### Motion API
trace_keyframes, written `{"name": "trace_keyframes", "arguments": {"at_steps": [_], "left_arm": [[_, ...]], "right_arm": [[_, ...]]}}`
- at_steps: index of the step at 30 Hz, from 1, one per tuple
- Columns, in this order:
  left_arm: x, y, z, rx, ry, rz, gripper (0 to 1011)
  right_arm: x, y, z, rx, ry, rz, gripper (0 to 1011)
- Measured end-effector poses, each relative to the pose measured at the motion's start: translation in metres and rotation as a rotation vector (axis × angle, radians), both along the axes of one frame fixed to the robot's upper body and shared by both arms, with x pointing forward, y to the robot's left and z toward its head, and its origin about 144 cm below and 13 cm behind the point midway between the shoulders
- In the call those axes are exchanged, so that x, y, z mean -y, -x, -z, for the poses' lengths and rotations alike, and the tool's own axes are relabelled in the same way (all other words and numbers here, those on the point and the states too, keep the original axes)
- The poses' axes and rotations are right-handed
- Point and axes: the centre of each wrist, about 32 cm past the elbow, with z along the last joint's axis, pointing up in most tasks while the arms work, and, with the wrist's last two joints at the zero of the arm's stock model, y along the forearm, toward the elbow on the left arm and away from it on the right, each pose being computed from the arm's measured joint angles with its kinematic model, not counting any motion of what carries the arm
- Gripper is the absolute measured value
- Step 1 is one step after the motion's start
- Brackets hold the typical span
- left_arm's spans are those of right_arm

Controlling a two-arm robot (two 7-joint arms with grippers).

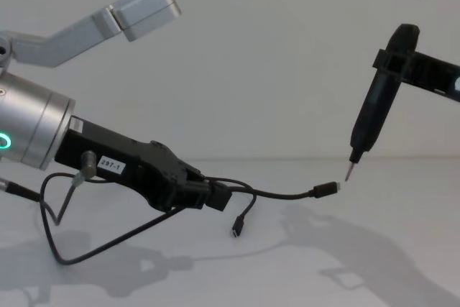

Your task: Pick up the data cable with the one hand.

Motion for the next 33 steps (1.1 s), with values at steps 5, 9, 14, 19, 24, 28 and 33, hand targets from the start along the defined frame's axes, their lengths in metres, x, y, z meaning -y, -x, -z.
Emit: {"name": "trace_keyframes", "arguments": {"at_steps": [5, 9, 14, 19, 24, 28, 33], "left_arm": [[-0.0001, 0.0, 0.0, 0.0, 0.0, 0.0, 41], [-0.0001, 0.0, 0.0, 0.0, 0.0, 0.0, 41], [-0.0001, 0.0, 0.0001, 0.0, 0.0, 0.0, 41], [-0.0001, 0.0, 0.0001, 0.0, 0.0, 0.0, 41], [-0.0001, 0.0, 0.0001, 0.0, 0.0, 0.0, 41], [-0.0001, 0.0, 0.0001, 0.0, 0.0, 0.0, 41], [-0.0001, 0.0, 0.0, 0.0, 0.0, 0.0, 41]], "right_arm": [[0.0001, -0.0014, 0.0008, 0.0, 0.0, -0.001, 279], [-0.0001, -0.0029, 0.0015, -0.001, 0.0, -0.005, 279], [-0.0005, -0.0045, 0.0022, -0.002, 0.0, -0.01, 279], [-0.0006, -0.0059, 0.0027, -0.004, 0.002, -0.013, 279], [-0.0002, -0.0074, 0.0034, -0.005, 0.006, -0.017, 279], [0.0004, -0.0083, 0.0037, -0.006, 0.008, -0.017, 279], [0.0007, -0.009, 0.0038, -0.007, 0.009, -0.02, 279]]}}
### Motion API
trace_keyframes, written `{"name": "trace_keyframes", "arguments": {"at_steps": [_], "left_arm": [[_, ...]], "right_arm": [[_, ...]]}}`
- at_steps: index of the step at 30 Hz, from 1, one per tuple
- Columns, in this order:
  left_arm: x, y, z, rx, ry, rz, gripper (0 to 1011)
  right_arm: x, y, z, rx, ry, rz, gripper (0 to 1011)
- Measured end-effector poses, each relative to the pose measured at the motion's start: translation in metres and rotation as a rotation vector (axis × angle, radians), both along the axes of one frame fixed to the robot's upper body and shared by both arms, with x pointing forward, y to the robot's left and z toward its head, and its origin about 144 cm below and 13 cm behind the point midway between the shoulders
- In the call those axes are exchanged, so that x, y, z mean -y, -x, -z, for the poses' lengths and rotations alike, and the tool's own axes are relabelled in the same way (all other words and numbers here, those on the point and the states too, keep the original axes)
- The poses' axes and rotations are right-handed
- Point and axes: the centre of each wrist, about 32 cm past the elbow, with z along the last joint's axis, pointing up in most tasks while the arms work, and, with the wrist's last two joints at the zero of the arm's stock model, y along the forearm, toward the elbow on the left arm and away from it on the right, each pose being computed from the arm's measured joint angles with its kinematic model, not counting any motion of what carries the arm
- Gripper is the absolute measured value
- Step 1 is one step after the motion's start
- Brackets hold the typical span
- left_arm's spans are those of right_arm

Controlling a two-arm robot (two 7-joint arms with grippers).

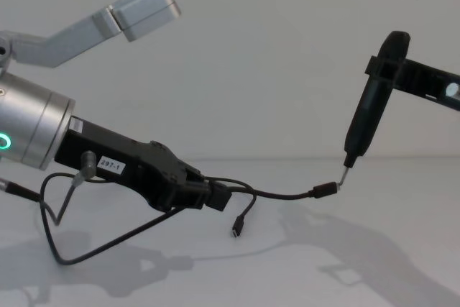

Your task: Pick up the data cable with the one hand.

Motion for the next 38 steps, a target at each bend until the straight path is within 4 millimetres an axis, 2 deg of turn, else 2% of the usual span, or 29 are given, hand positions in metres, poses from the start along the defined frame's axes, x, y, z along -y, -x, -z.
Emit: {"name": "trace_keyframes", "arguments": {"at_steps": [38], "left_arm": [[0.0, 0.0, 0.0, 0.0, 0.0, 0.0, 41]], "right_arm": [[0.0001, -0.0008, 0.0003, -0.004, 0.003, -0.011, 279]]}}
